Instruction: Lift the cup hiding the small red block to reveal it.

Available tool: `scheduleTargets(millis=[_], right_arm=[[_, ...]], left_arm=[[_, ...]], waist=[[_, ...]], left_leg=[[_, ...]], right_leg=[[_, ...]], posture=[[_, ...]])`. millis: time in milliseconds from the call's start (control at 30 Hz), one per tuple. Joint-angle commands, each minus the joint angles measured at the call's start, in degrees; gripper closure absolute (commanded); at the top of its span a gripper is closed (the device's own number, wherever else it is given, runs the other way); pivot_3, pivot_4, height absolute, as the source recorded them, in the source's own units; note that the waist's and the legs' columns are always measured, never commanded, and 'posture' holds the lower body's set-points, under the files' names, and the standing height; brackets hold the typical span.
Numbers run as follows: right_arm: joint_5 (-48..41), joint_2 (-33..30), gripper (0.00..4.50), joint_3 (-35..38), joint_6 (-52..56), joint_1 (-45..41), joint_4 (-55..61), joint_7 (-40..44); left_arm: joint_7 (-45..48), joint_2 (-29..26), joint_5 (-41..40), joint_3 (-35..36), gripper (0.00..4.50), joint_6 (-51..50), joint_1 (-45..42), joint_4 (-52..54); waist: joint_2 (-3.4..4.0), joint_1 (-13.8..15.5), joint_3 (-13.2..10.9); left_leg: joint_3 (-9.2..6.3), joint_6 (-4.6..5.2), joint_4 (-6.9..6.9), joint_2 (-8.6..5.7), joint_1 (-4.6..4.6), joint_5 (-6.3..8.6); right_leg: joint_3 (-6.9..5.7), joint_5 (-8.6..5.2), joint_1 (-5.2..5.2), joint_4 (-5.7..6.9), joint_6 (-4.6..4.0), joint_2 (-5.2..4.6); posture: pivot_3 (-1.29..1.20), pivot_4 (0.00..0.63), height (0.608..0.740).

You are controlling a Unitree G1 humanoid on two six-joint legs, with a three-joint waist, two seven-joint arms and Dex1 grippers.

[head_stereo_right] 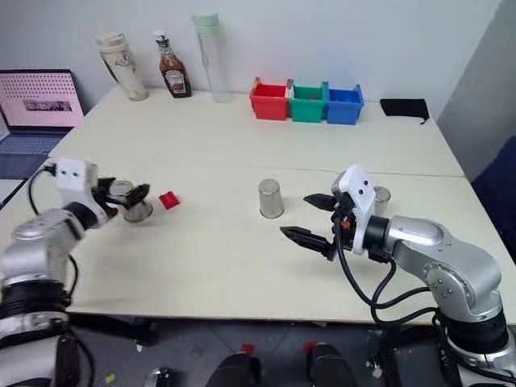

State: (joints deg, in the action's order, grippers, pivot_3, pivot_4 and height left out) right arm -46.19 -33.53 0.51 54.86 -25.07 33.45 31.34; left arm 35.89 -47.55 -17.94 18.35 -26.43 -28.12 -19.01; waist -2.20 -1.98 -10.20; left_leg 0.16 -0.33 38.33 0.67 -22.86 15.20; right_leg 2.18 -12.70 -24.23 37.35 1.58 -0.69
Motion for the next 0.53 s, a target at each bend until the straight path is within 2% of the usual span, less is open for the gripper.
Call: scheduleTargets(millis=[33, 133, 267, 533], right_arm=[[0.44, 1.24, 0.0, -0.65, -2.09, -0.84, -0.69, 0.56], [1.05, 1.71, 0.0, -1.42, -2.99, -1.7, -2.26, 1.48], [1.16, 0.46, 0.0, -1.67, -2.98, -1.71, -2.76, 3.28], [-7.65, -5.39, 0.0, 4.4, 3.56, 1.3, 3.43, 3.0]], left_arm=[[3.57, -6.84, -2.6, 4.18, 0.0, -7.45, 2.47, 6.84], [8.78, -11.47, -5.11, 5.92, 0.0, -12.45, 7.68, 12.68], [18.69, -16.51, -8.71, 9.62, 0.0, -17.1, 21.77, 24.34], [18.4, -15.83, -8.18, 13.57, 0.0, -15.14, 26.65, 24.34]], waist=[[0.03, 0.08, -0.01], [0.04, 0.0, -0.02], [0.07, 0.08, -0.04], [0.14, 0.74, -0.08]], left_leg=[[0.01, 0.0, -0.02, -0.01, 0.03, 0.0], [0.05, 0.0, -0.02, 0.02, 0.04, 0.0], [0.16, 0.0, -0.12, -0.02, 0.06, 0.0], [0.04, -0.01, -0.24, 0.0, 0.01, 0.0]], right_leg=[[0.0, -0.01, 0.01, 0.01, 0.0, 0.0], [-0.02, -0.04, 0.01, -0.02, 0.0, 0.02], [-0.01, -0.06, -0.01, -0.11, -0.01, -0.09], [-0.27, -0.33, 0.0, -0.16, 0.01, -0.23]], posture=[[0.0, 0.15, 0.74], [0.0, 0.15, 0.74], [0.0, 0.15, 0.74], [0.0, 0.15, 0.74]])
